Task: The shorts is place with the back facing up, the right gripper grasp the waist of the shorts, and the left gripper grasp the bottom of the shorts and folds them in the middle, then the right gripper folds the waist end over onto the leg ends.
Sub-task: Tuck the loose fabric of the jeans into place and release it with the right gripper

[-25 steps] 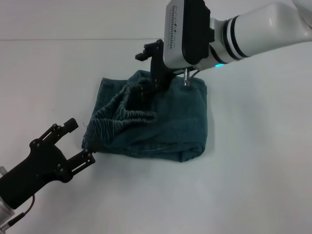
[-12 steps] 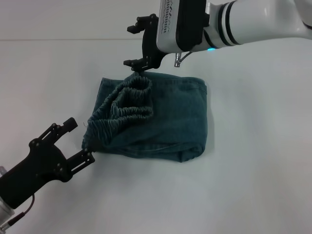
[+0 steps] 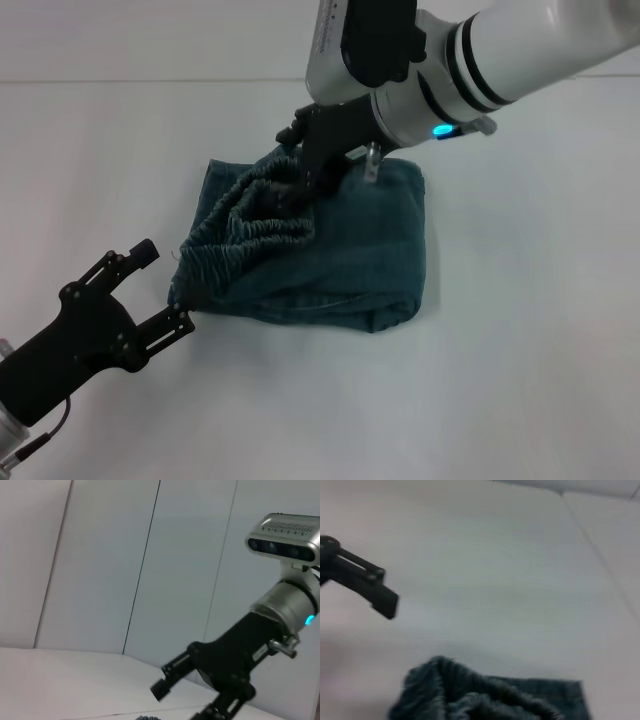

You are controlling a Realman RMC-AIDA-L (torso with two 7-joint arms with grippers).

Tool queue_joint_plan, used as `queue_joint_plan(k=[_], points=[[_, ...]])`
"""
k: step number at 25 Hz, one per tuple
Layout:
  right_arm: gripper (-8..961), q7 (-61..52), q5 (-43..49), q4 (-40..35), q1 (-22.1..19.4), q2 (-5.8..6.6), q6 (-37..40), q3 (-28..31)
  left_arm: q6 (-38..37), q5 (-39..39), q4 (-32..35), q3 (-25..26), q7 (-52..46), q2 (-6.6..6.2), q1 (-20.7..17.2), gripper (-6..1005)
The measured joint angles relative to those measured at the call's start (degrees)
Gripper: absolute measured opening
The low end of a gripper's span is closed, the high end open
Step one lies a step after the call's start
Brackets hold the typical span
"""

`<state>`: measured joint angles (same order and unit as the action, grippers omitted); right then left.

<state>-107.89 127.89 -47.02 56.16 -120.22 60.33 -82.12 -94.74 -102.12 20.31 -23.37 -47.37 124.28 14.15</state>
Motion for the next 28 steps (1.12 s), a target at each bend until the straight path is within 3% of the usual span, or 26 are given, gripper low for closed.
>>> queue_joint_plan(k=[12,19,28], points=[[826,-19.1,6.1,-3.0,-0.5,-0.05,4.4,-4.8,-0.1,-0.3,0.5,0.0,0.1,0.0,-0.1,859],[826,-22.8,8.1,-6.0,-0.7,-0.13,7.3,-8.8,0.4,-0.3,0.5,0.0,0.1,-0.1,0.0,858],[825,-20.4,7.1,0.4,-0.7,-0.19,-0.5,-9.2,0.6,-0.3,0.2,0.0,0.8,-0.09,0.1,858]])
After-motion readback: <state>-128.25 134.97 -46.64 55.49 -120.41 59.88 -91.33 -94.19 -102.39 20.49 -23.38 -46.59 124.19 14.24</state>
